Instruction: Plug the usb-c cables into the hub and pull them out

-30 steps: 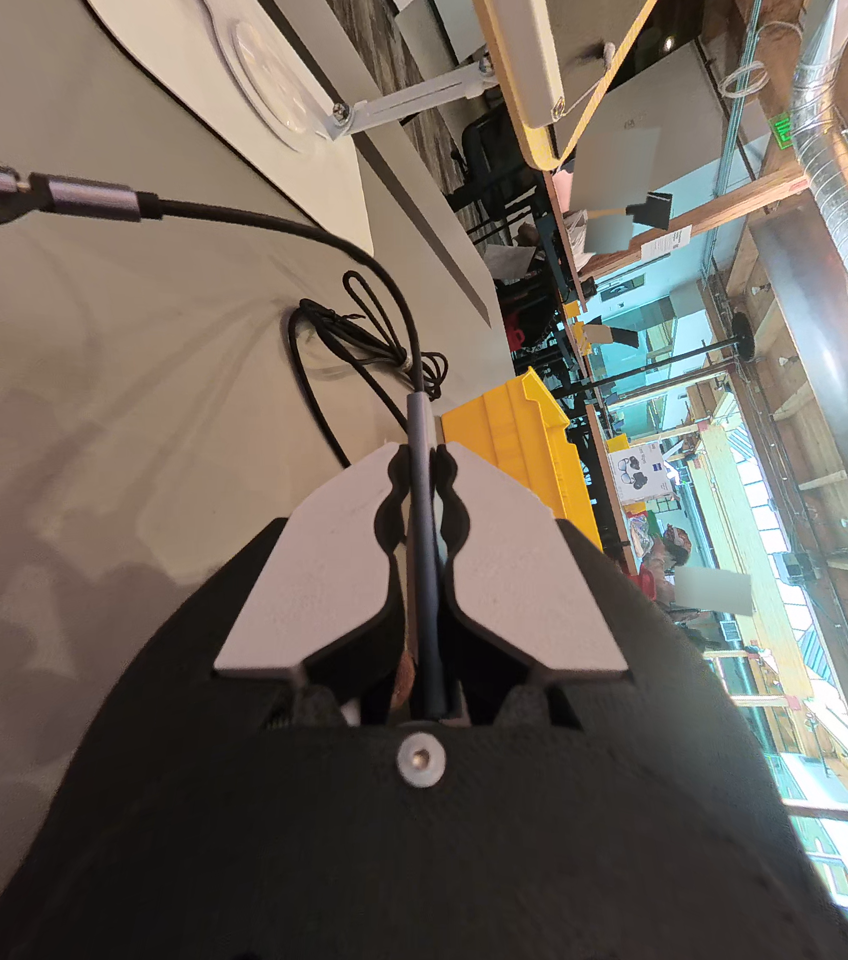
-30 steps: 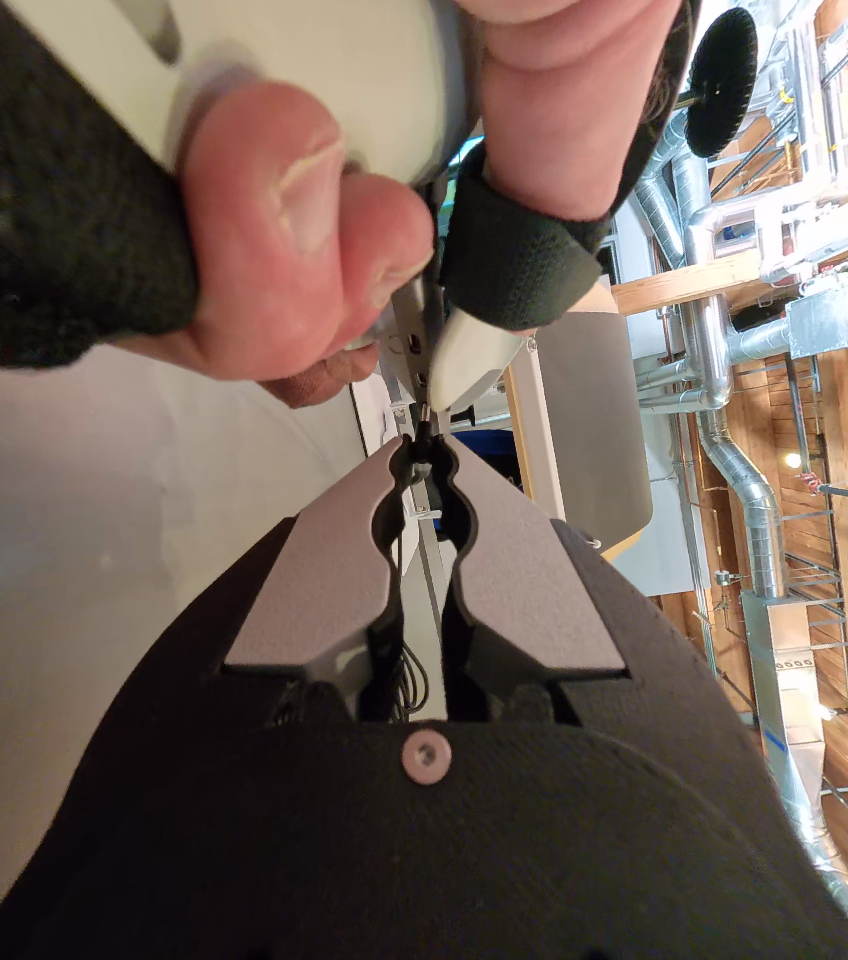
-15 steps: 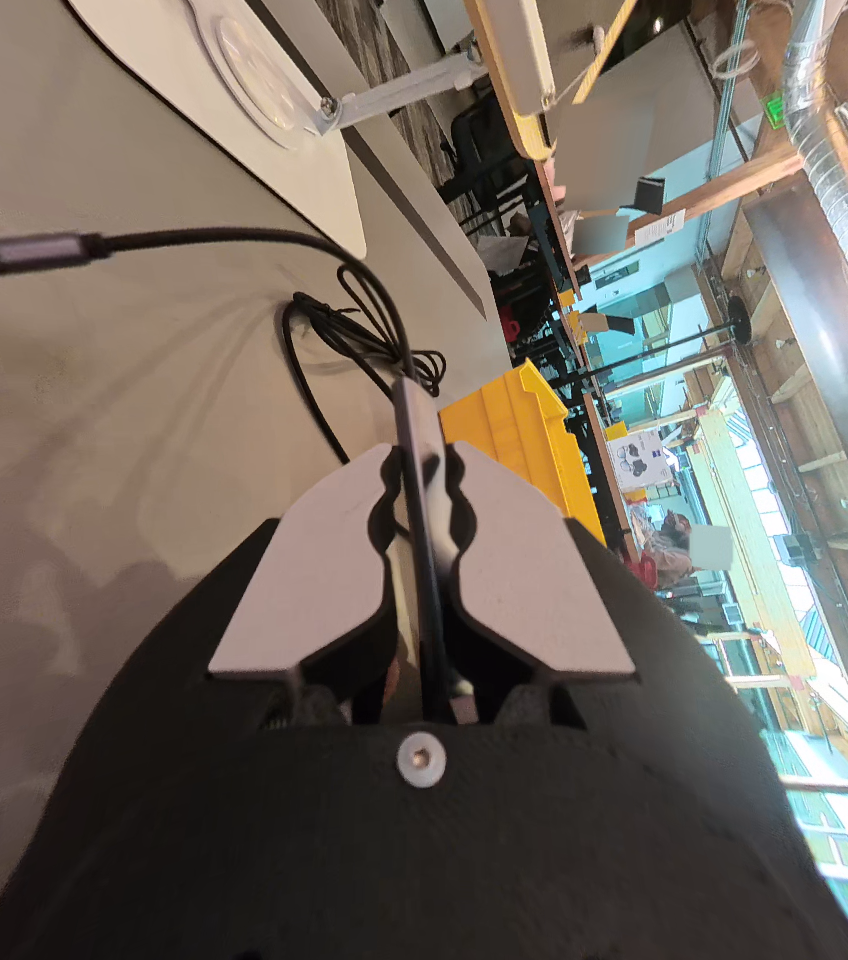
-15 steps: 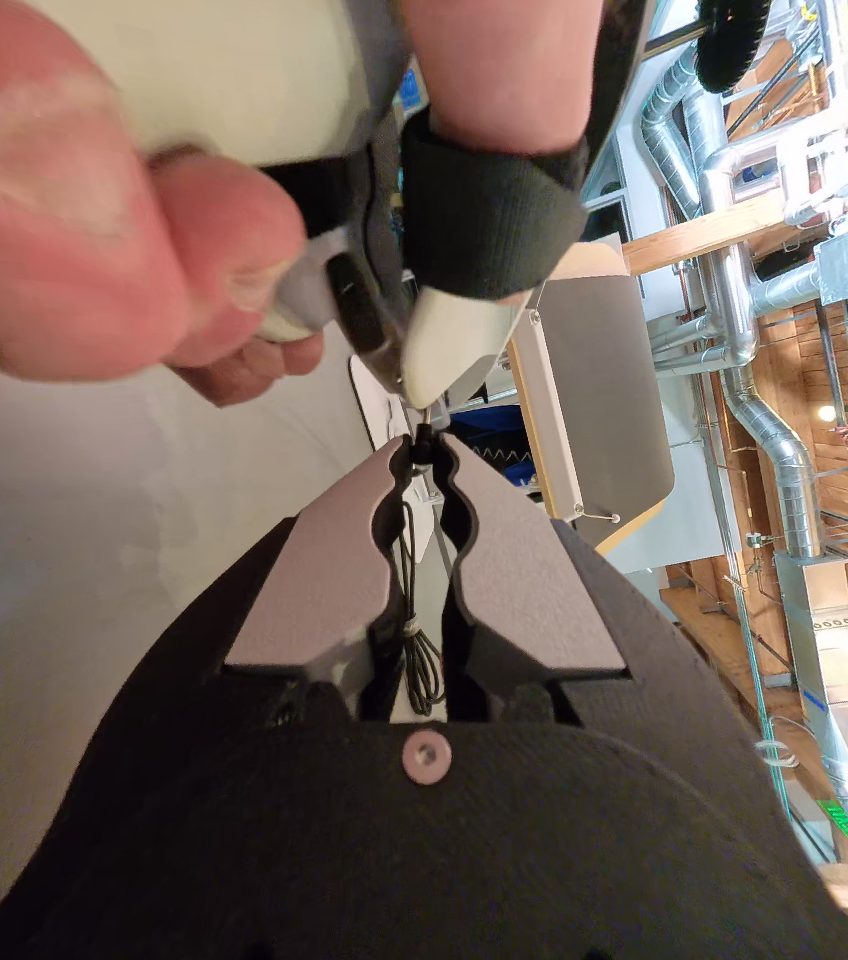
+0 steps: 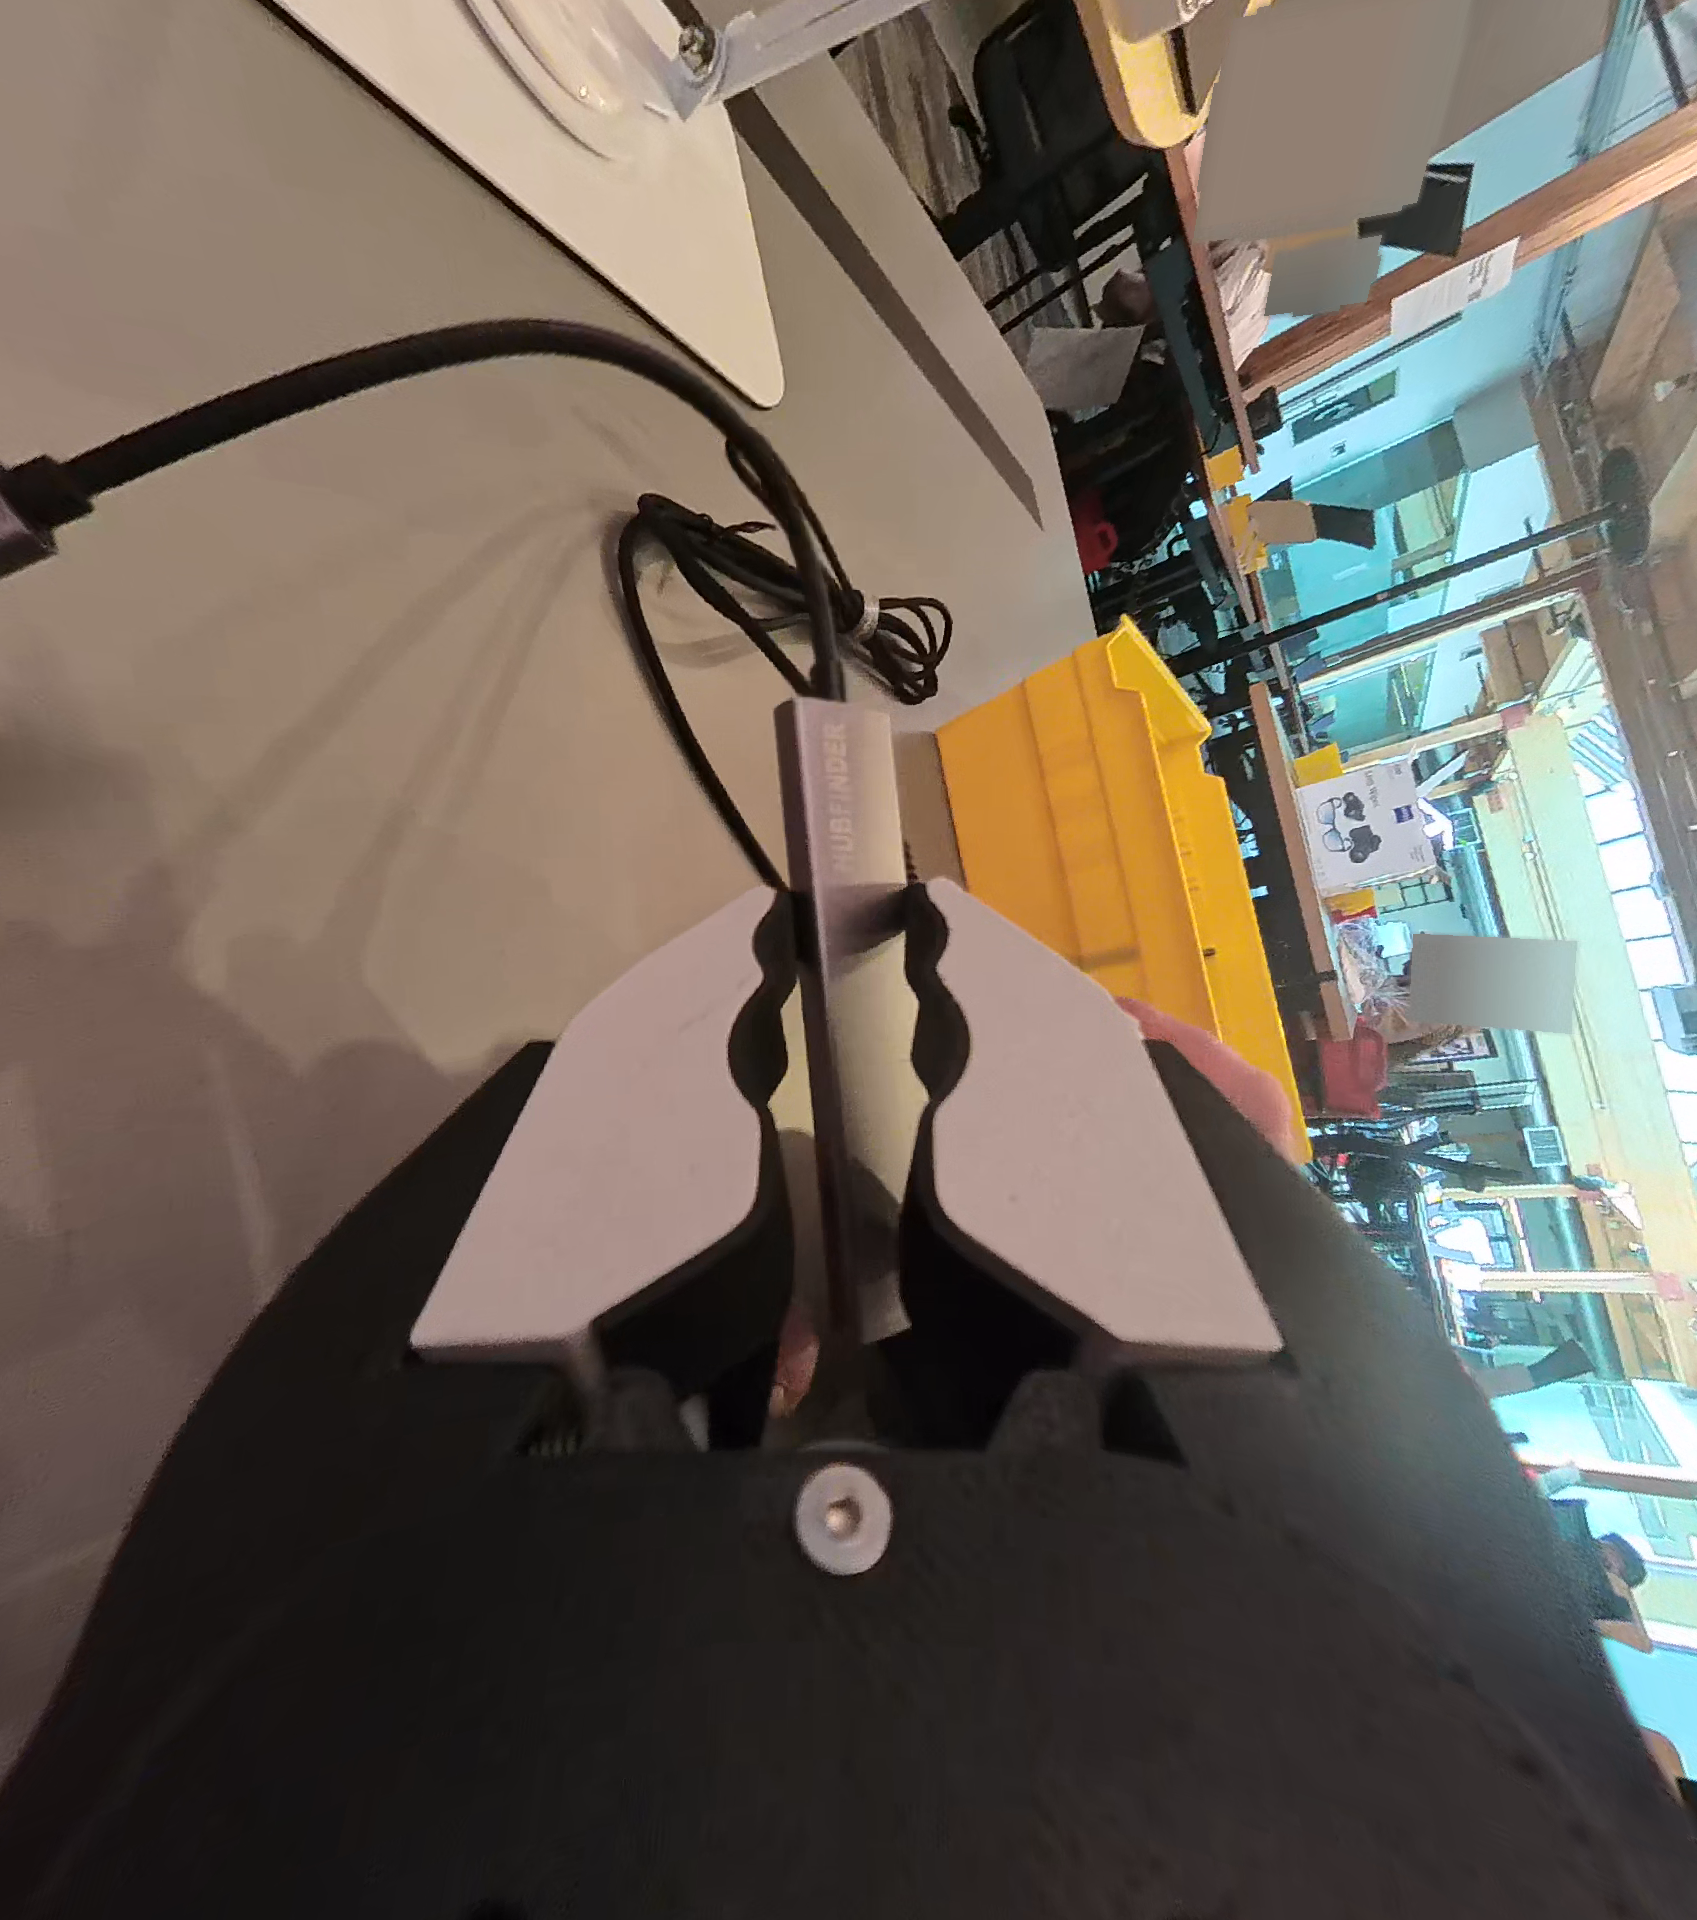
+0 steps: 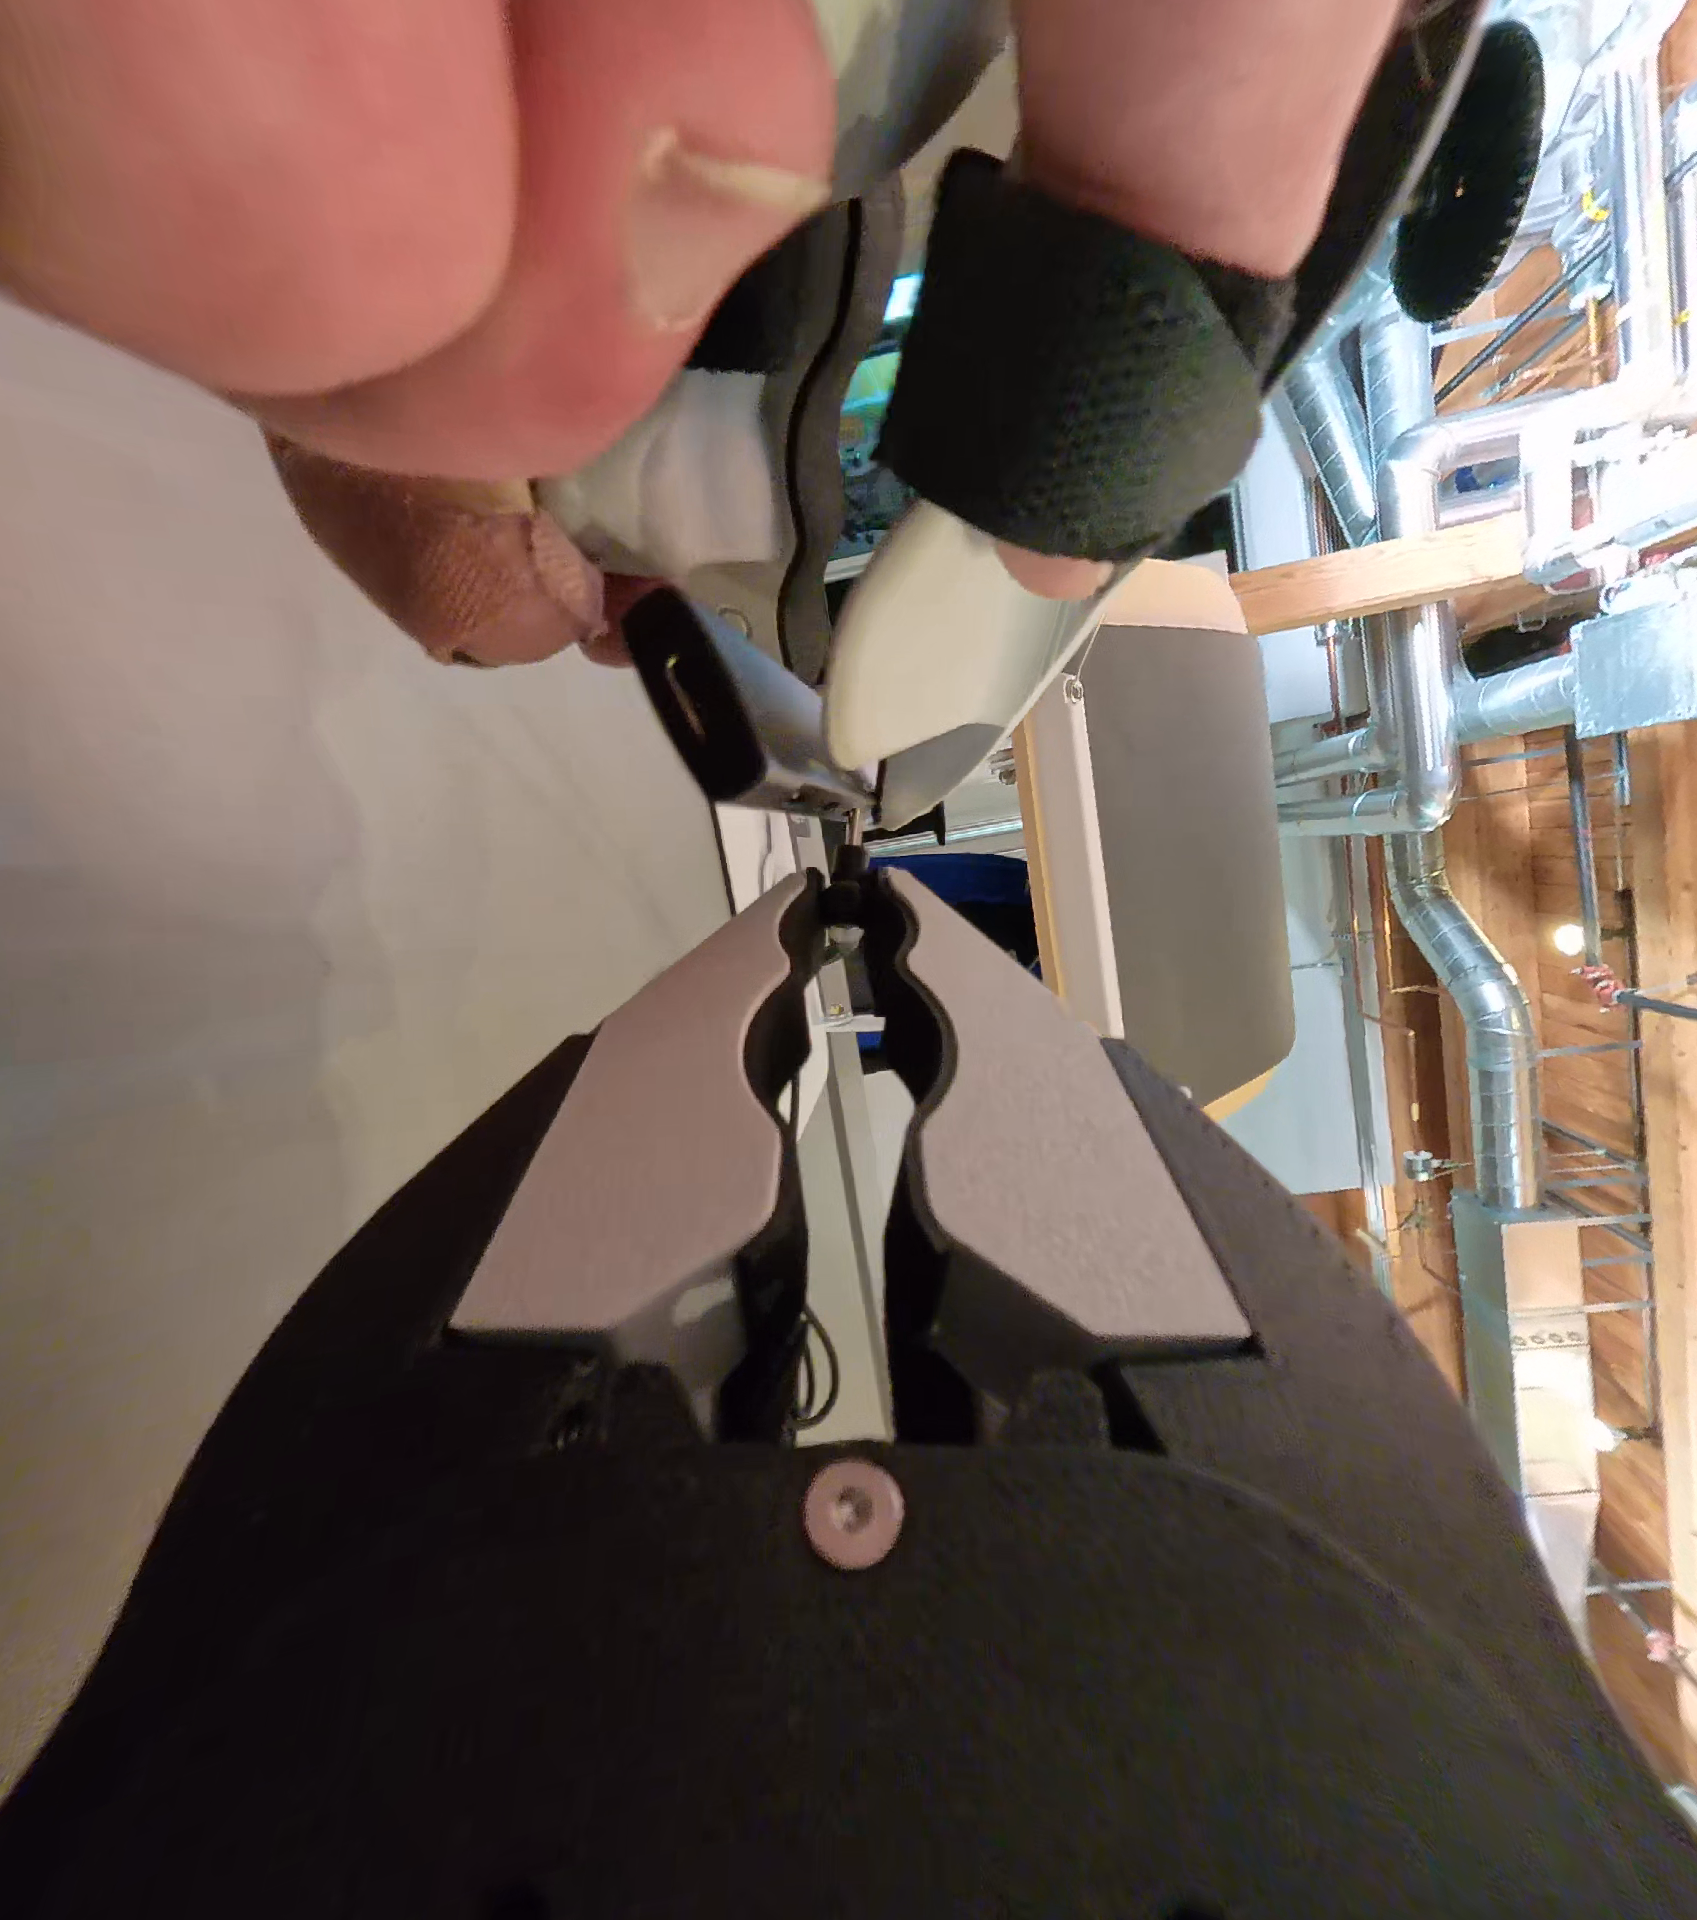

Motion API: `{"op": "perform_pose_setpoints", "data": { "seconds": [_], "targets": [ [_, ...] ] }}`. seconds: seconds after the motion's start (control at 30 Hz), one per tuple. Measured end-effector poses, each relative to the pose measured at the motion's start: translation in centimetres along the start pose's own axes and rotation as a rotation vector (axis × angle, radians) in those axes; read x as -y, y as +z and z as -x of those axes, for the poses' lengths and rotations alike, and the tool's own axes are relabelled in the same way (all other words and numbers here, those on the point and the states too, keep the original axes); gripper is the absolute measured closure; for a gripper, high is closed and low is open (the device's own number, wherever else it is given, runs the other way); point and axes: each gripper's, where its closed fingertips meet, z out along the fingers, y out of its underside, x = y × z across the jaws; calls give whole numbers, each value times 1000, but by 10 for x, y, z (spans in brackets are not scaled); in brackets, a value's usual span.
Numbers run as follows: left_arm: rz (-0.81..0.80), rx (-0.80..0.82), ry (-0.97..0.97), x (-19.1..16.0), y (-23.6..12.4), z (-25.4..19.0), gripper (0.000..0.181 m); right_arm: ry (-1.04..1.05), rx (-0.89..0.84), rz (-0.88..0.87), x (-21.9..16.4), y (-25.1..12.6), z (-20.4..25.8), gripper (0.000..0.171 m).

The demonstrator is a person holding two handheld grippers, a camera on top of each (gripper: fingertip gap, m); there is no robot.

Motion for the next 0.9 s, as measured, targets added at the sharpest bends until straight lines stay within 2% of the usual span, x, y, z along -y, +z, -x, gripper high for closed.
{"op": "perform_pose_setpoints", "data": {
  "seconds": [0.37, 0.63, 0.9],
  "targets": [
    [51, 95, 24, -1, 7, 10, 162, -168, 31, -41, 0, 4, 10, 167],
    [17, 145, 53, -3, 8, 14, 163, -149, 53, -5, 0, 6, 15, 167],
    [-62, 154, 75, 6, 6, 11, 168, -25, 83, 28, 5, 10, 17, 166]
  ]
}}
